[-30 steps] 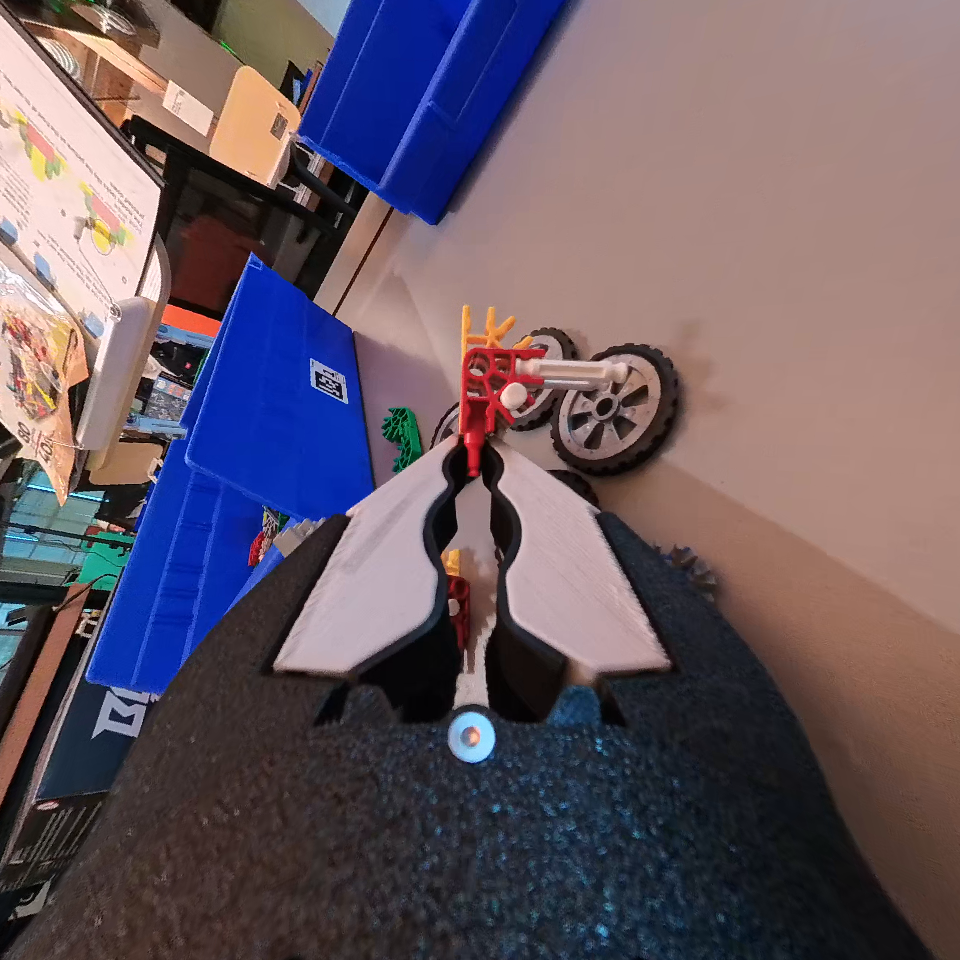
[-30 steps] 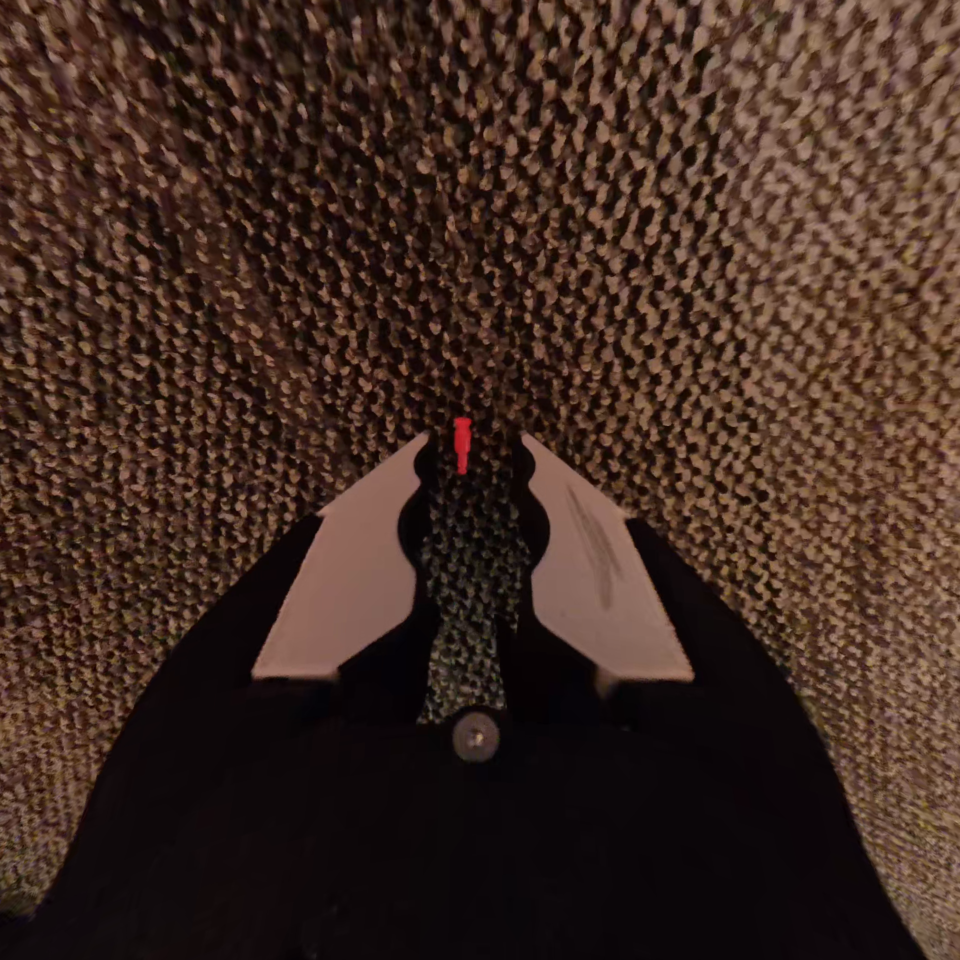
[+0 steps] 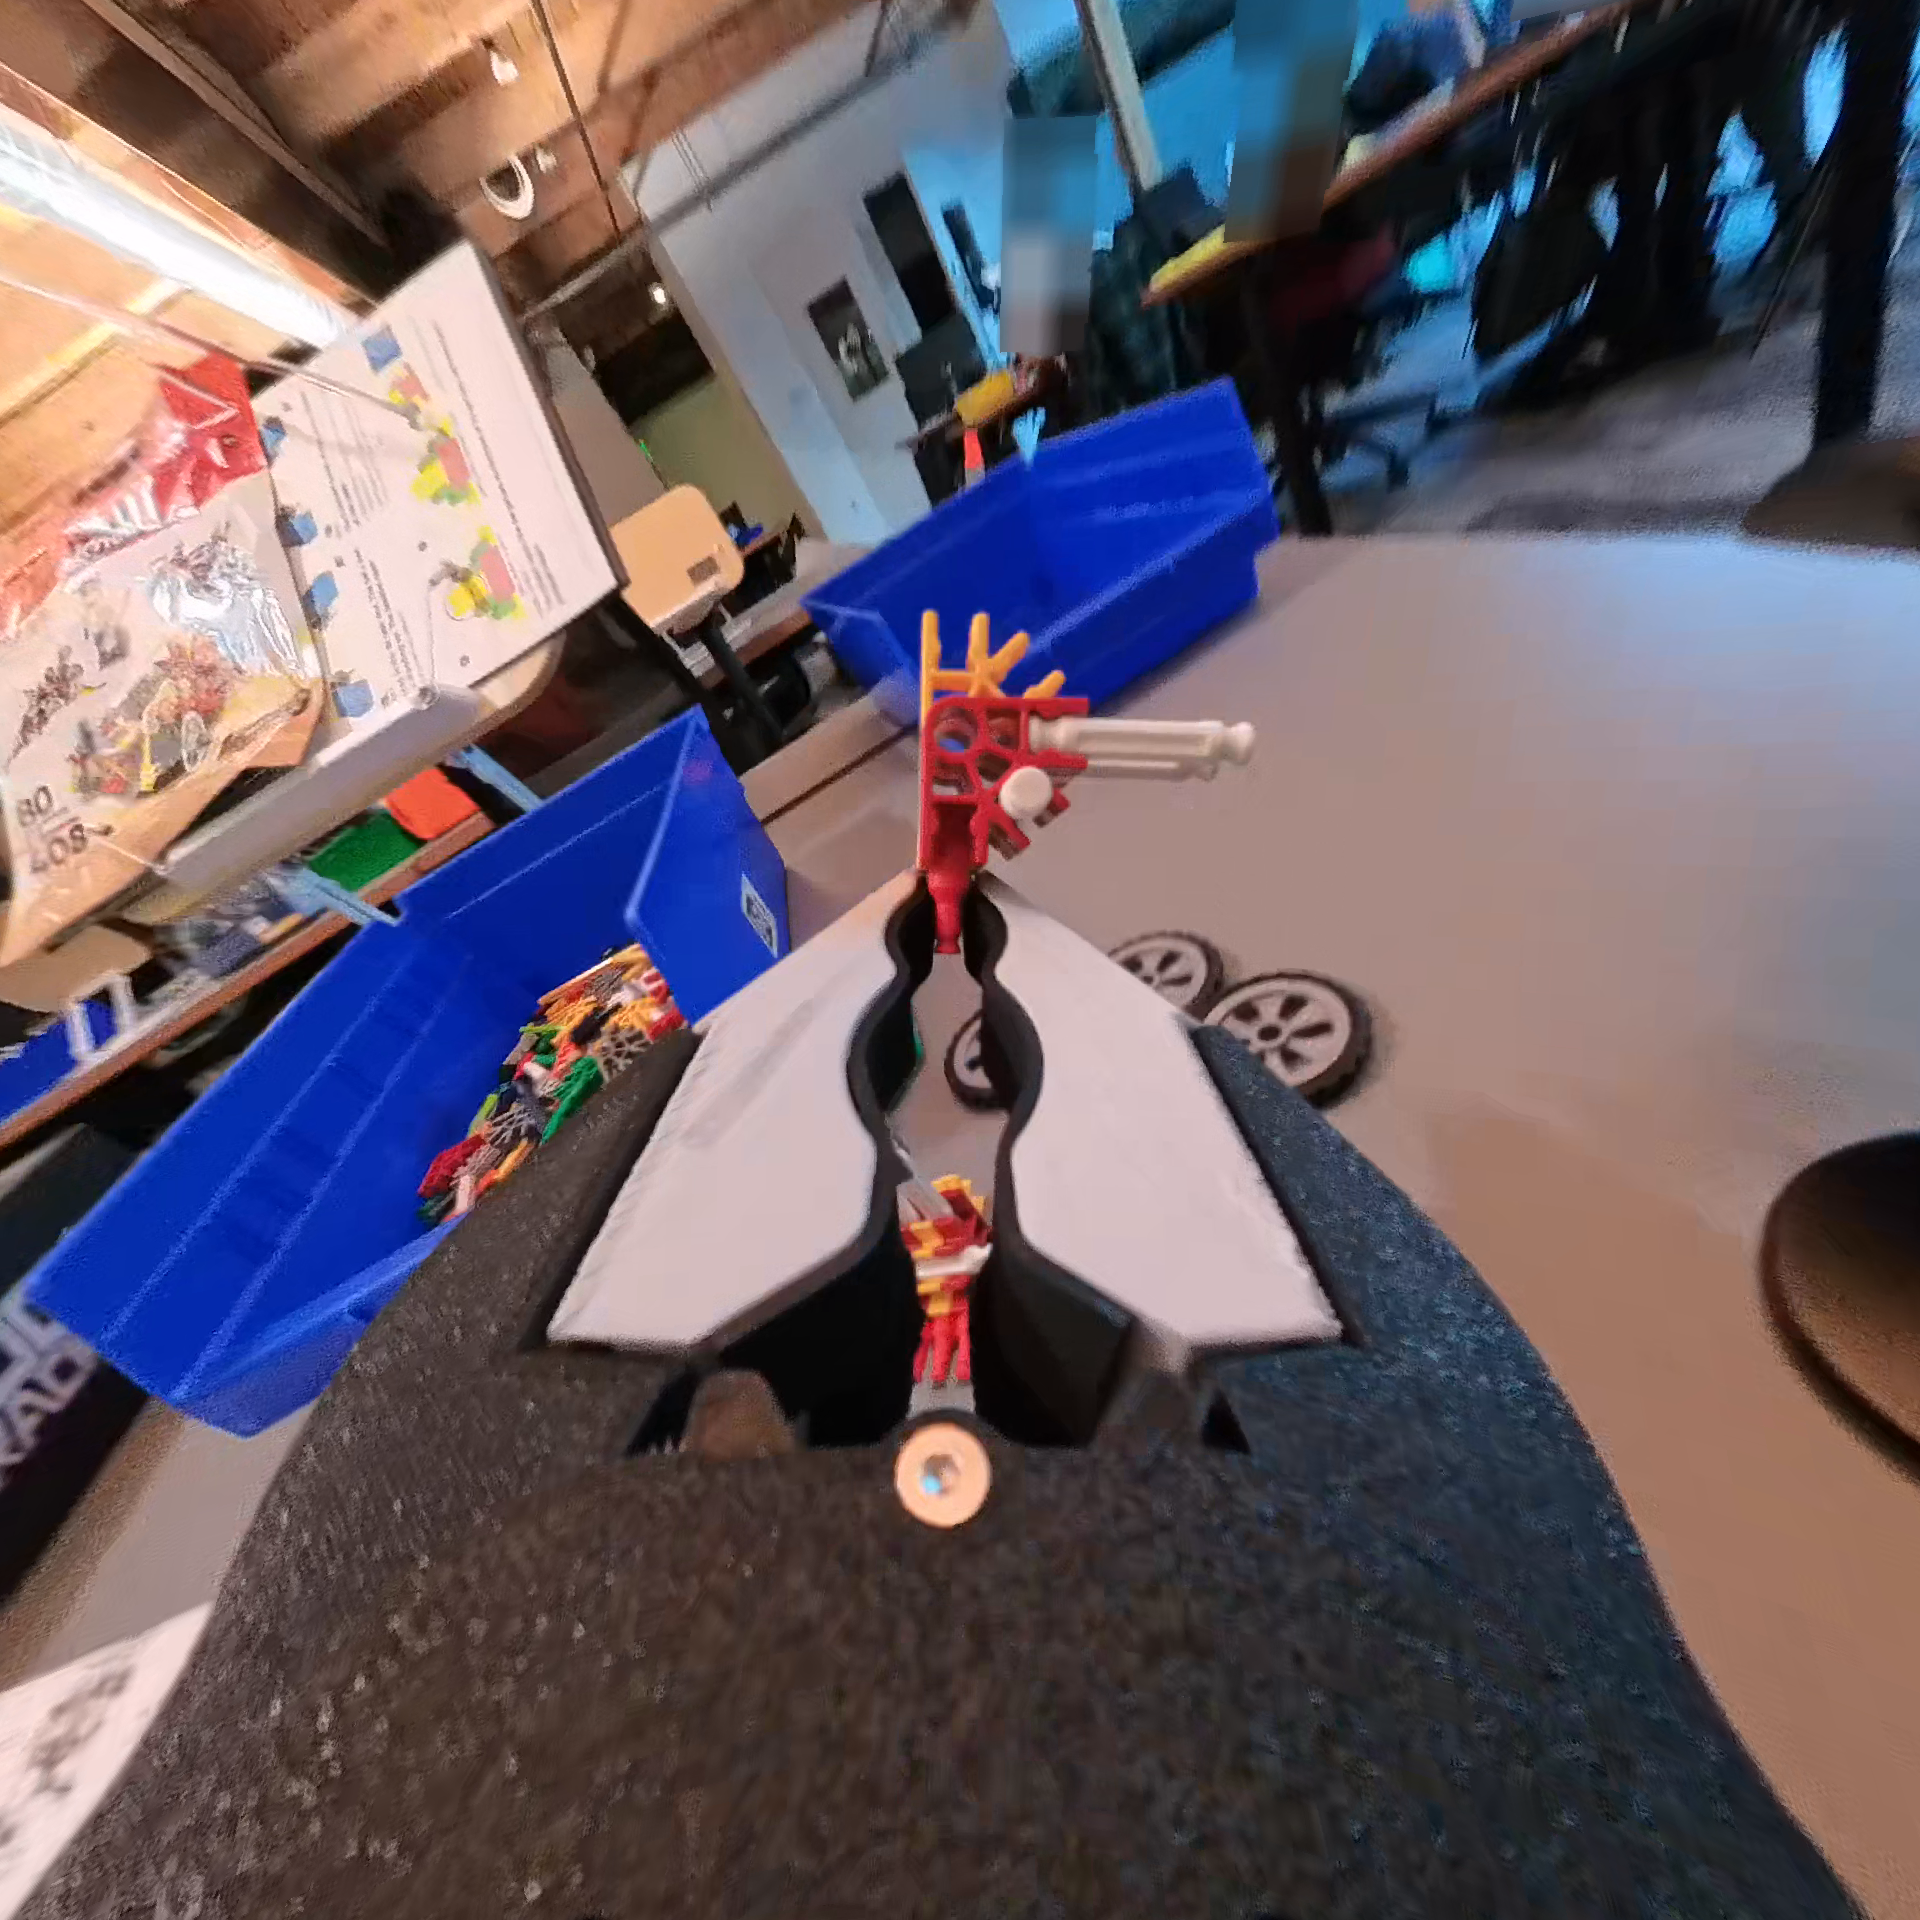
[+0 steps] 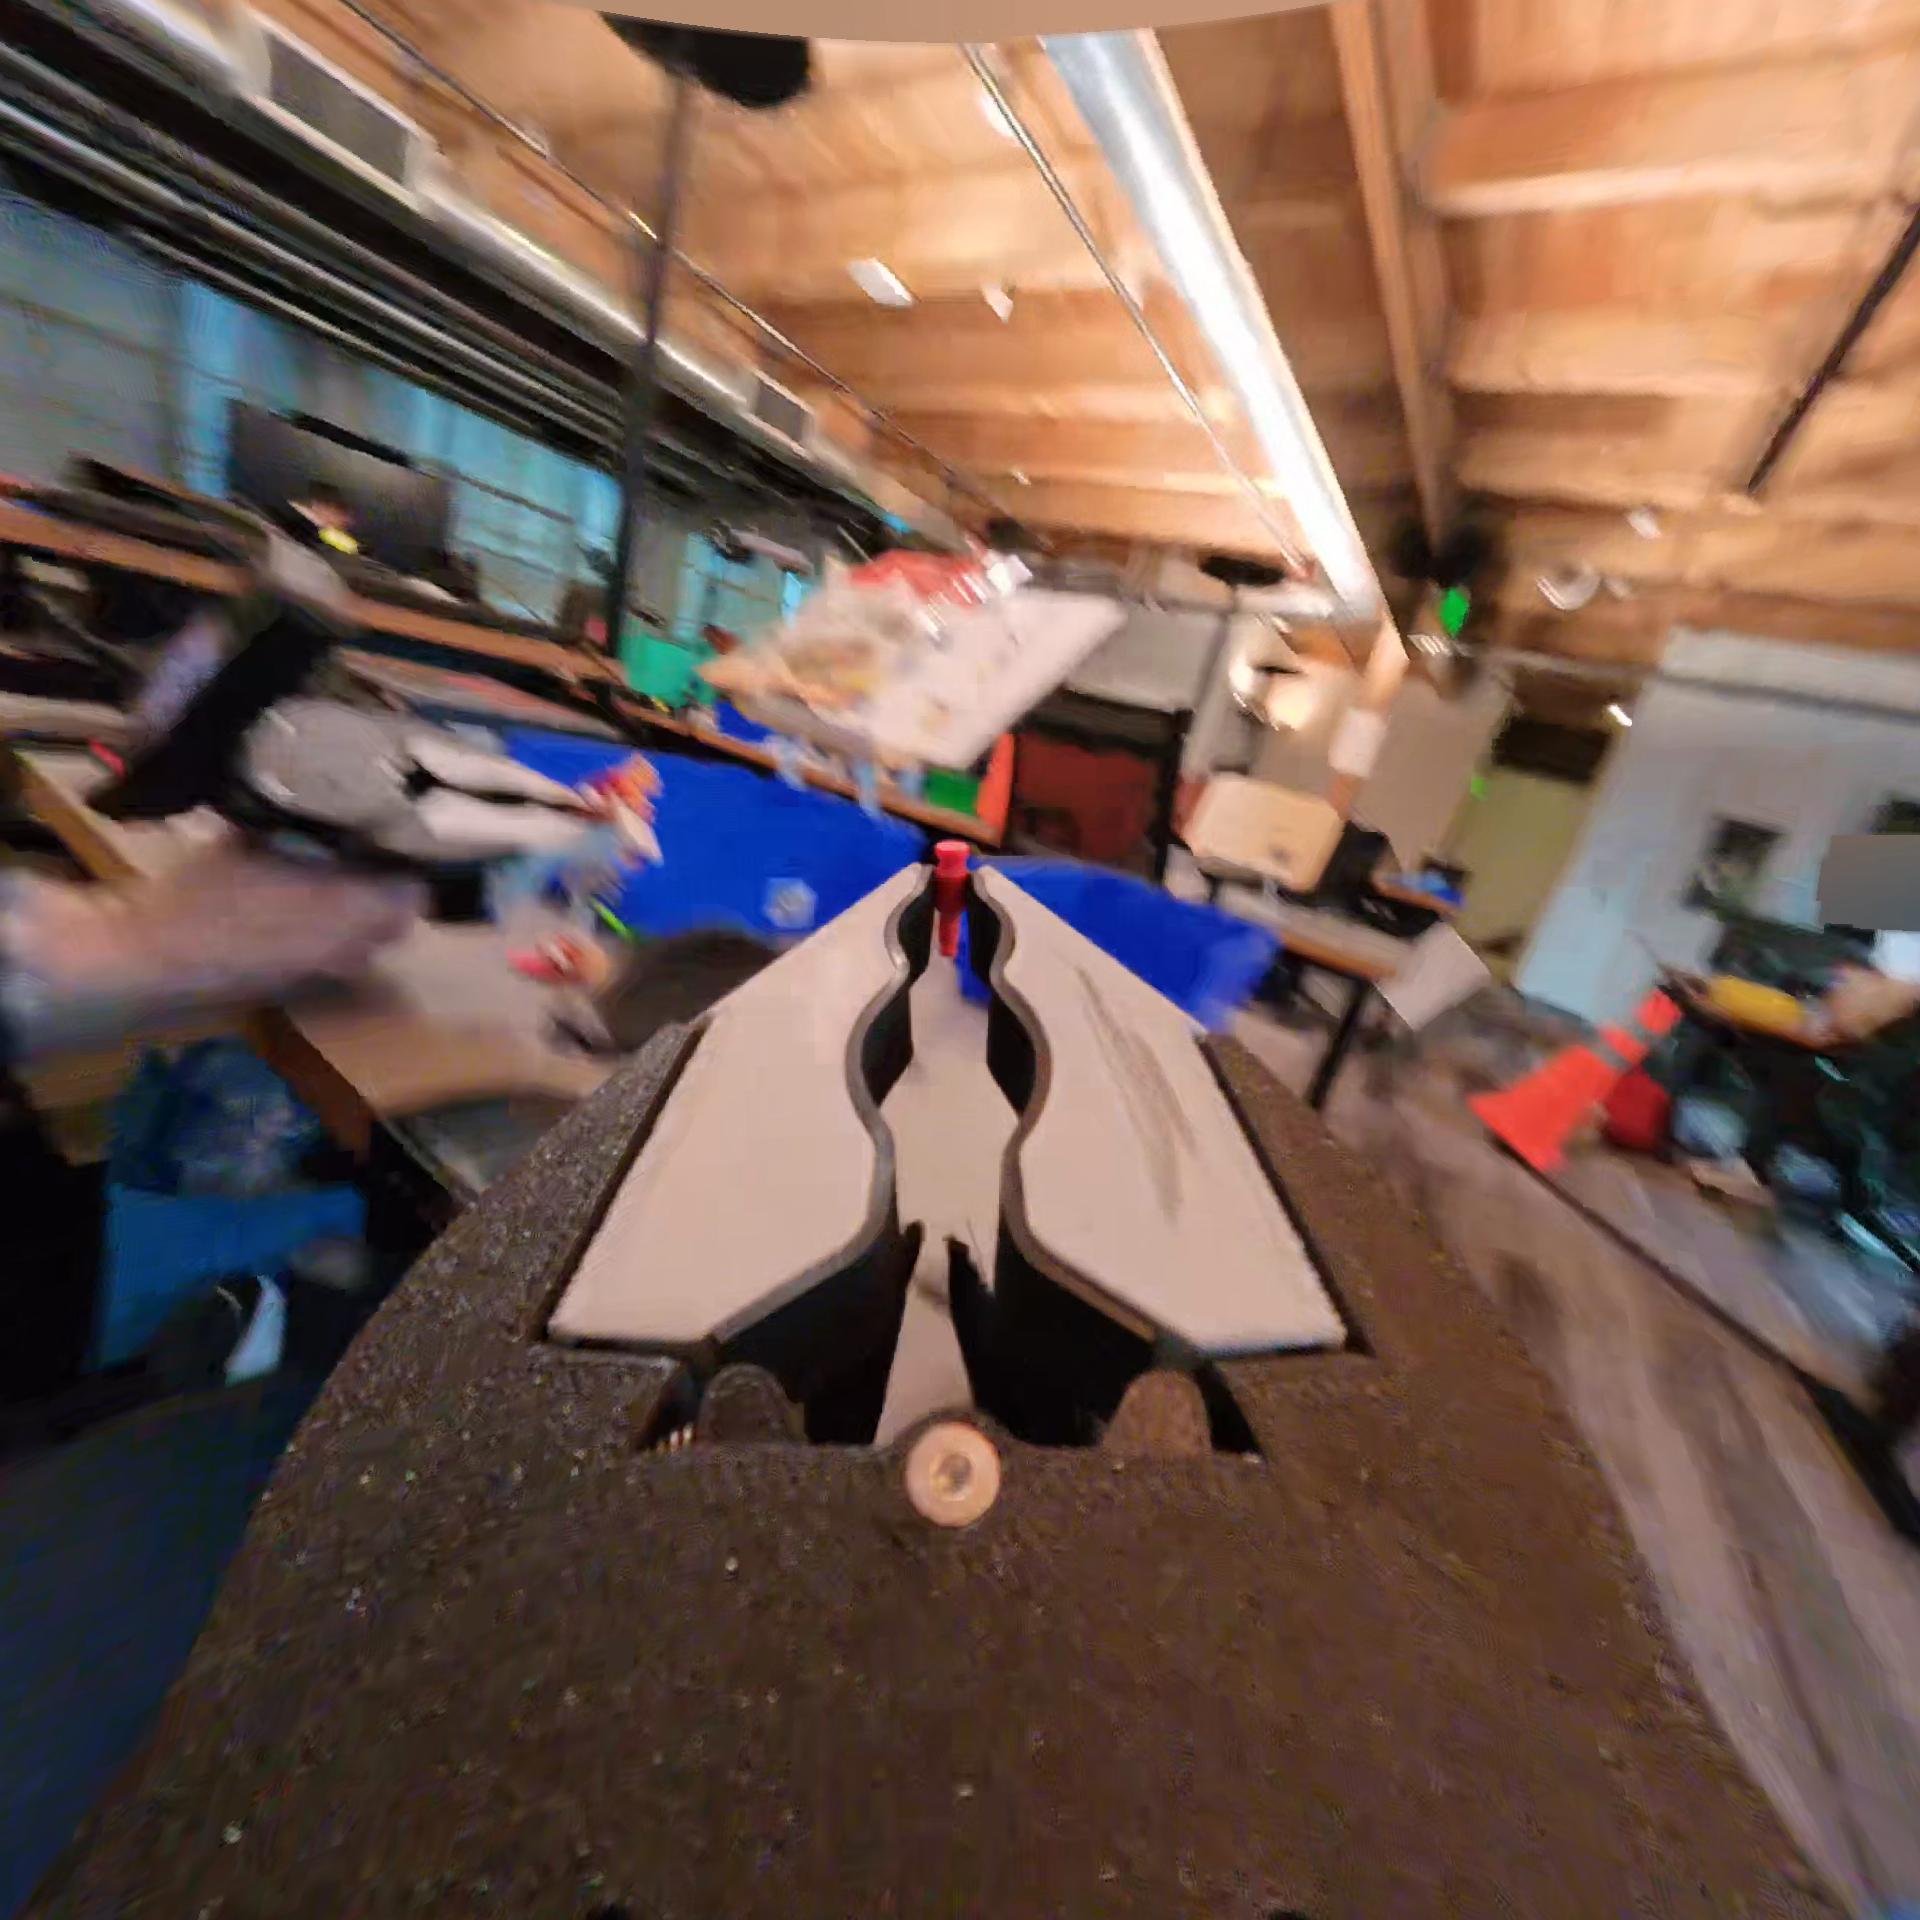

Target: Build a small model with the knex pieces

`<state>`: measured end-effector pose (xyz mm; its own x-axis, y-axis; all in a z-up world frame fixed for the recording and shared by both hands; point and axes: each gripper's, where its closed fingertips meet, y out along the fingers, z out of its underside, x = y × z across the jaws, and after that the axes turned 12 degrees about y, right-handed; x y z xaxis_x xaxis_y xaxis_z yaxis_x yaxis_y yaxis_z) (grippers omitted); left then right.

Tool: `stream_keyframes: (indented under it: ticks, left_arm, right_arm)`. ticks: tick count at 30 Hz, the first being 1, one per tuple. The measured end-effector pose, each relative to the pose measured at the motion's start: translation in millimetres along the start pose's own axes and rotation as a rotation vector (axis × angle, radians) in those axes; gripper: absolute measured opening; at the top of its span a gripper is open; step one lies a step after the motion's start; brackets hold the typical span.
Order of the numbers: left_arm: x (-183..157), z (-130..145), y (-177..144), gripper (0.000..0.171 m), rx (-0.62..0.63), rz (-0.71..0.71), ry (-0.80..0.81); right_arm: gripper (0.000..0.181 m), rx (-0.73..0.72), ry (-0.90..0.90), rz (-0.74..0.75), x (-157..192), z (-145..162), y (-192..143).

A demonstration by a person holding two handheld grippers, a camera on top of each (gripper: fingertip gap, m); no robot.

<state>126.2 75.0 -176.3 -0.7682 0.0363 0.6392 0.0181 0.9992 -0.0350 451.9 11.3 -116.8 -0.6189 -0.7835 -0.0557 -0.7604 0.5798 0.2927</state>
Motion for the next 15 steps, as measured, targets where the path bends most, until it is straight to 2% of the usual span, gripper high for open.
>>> stream_keyframes:
  ticks: [3,5,7,9,11,15]
  left_arm:
    - [22.0,-13.0,-22.5,0.001,-0.080,-0.027,-0.059]
    - [49.4,-15.3,-40.1,0.001,-0.113,-0.066,-0.040]
    - [82.0,-5.3,-53.7,0.001,-0.118,-0.101,-0.041]
    - [114.2,11.4,-66.4,0.001,-0.115,-0.119,-0.054]
    - [140.0,31.4,-74.2,0.001,-0.095,-0.125,-0.064]
    - [176.2,66.9,-77.4,0.002,-0.073,-0.101,-0.109]
  right_arm:
    - [0.004,-0.066,0.079,-0.155,95.7,-46.1,66.0]
    - [0.005,-0.042,0.113,-0.246,157.9,-50.5,116.5]
    - [0.004,-0.021,0.104,-0.304,205.2,-43.0,173.2]
    - [0.005,0.014,0.027,-0.300,230.8,-26.1,239.4]
    - [0.004,0.040,-0.026,-0.263,239.1,-8.7,304.9]
    - [0.005,0.330,0.022,-0.193,232.5,70.2,411.6]
